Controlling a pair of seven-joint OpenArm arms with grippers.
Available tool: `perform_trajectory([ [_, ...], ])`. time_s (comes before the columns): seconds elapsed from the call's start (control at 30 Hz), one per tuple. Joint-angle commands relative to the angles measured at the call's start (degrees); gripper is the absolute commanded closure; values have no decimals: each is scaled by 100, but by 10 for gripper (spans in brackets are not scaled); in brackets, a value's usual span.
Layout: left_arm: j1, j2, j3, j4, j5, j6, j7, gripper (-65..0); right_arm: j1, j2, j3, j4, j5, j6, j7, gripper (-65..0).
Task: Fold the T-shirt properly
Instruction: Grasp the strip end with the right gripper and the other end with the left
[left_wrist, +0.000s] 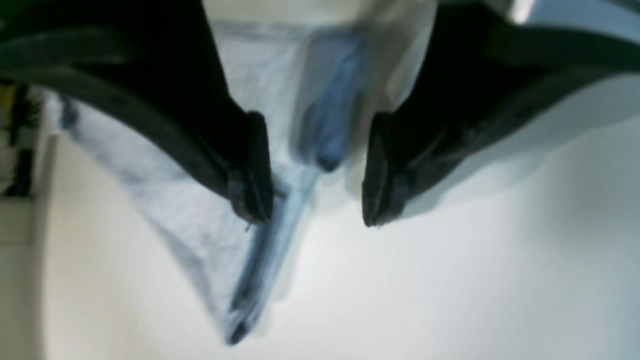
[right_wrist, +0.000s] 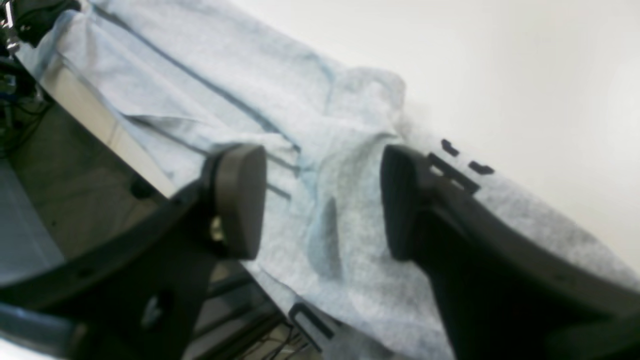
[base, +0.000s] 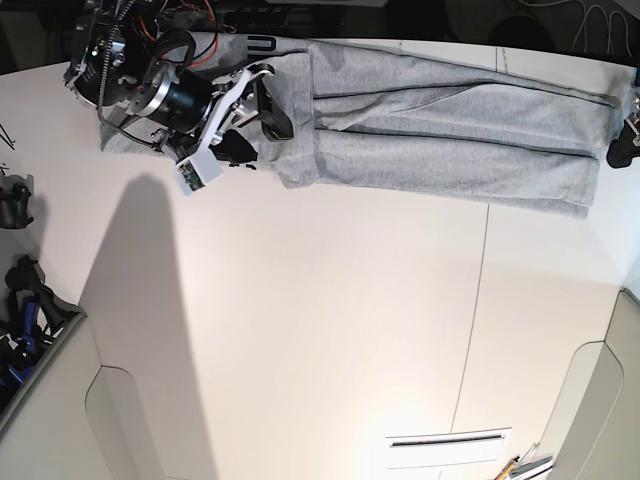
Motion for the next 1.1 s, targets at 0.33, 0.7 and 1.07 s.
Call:
perform_trajectory([
  [0.33, 2, 101, -2, 55, -275, 3, 396, -332, 17, 15, 11, 111, 114, 22, 179, -360],
  [0.7, -22, 101, -2, 153, -313, 3, 396, -331, 17, 15, 11, 111, 114, 22, 262, -360],
  [1.07, -317, 101, 855, 166, -295, 3, 393, -331, 17, 15, 13, 111, 111, 22, 262, -360],
])
